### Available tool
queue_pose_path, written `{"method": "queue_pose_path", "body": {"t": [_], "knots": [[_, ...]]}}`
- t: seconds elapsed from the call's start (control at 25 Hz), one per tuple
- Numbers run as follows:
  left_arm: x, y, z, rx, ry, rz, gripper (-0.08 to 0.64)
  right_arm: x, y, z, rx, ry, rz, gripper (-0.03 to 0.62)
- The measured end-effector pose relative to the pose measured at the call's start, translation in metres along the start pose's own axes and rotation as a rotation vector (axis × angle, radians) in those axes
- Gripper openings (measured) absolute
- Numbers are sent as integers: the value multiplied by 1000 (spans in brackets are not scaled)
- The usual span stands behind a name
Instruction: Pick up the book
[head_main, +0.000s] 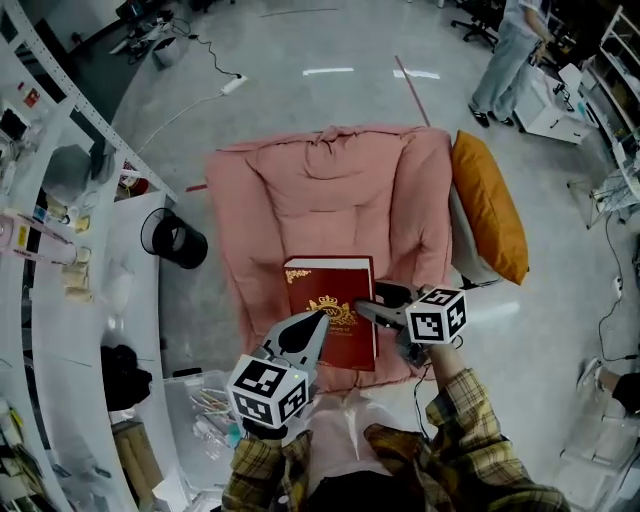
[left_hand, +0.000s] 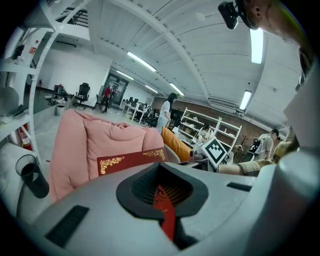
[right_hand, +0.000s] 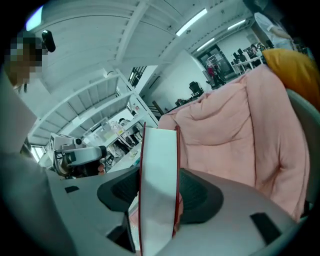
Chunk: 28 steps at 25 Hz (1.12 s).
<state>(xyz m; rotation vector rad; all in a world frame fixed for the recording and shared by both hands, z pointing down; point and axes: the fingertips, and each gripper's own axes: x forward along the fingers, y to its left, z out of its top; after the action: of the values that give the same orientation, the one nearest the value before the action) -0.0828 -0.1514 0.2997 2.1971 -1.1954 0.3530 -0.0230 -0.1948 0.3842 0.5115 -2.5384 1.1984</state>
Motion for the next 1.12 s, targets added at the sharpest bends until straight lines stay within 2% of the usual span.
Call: {"method": "queue_pose_path", "body": {"t": [0.36, 0.52, 0.76, 0.92, 1.12], "knots": [[-27, -38, 64, 58, -58, -26, 3, -72, 59, 58, -55, -133, -44, 253], [-33, -56, 82, 73, -79, -53, 5, -98, 82, 78, -56, -204, -54, 253], [-40, -78, 83, 105, -96, -66, 5, -134, 107, 86, -75, -261, -66, 253], [-43, -91, 74, 124, -83, -66, 3, -152, 118, 77, -73, -283, -81, 247], [-46, -97, 64, 111, -83, -65, 4, -156, 118, 58, -71, -270, -109, 244]]}}
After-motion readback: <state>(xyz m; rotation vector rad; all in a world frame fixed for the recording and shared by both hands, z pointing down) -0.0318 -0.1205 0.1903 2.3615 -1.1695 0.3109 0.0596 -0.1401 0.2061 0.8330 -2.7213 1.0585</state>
